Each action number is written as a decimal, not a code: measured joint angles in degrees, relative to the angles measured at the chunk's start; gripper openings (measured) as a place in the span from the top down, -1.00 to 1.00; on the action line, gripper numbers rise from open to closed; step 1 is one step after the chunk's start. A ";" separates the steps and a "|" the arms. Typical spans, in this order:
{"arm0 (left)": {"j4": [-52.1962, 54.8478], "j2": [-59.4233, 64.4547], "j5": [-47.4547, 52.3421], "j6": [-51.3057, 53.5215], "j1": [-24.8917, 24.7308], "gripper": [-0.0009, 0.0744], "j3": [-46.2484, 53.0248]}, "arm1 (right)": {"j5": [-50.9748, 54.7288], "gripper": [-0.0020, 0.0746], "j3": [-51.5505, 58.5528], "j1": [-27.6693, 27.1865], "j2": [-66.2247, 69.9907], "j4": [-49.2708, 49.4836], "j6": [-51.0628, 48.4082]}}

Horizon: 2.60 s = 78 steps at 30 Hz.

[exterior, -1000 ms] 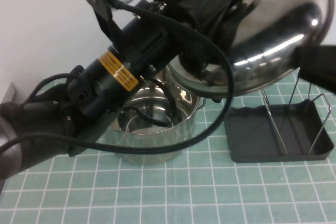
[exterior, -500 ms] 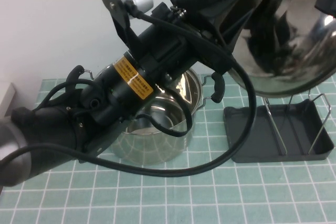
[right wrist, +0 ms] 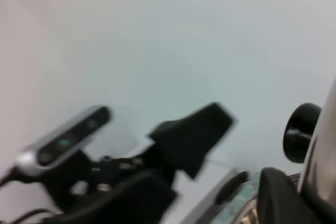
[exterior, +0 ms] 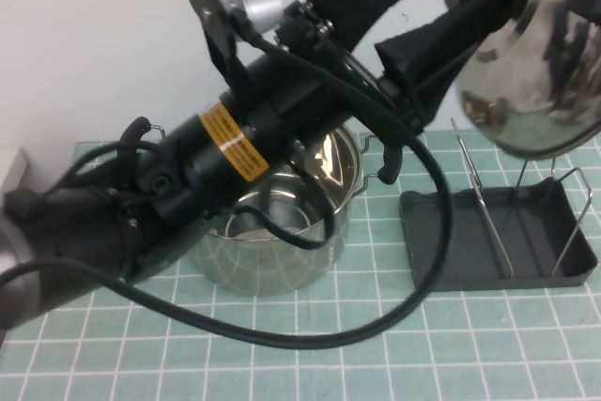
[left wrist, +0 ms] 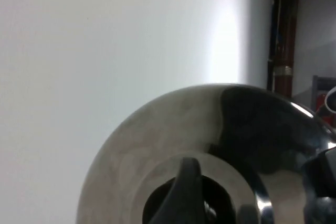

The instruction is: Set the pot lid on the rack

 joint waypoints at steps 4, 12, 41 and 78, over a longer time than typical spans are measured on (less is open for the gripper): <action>3.67 -2.60 3.52 -4.23 3.43 -0.48 -0.34 | -4.95 0.76 0.00 0.00 0.64 0.00 -5.17; 28.49 -9.45 16.43 -26.93 10.34 0.88 -0.34 | -8.39 0.76 0.00 0.00 9.78 -0.24 -12.85; 49.65 -10.50 19.05 -40.64 10.80 0.97 -0.34 | -9.11 0.76 0.00 0.00 26.85 -14.75 -22.98; 68.56 -20.49 67.38 -50.24 11.07 0.97 -0.98 | 3.93 0.82 -11.81 -9.65 11.18 -24.07 -17.96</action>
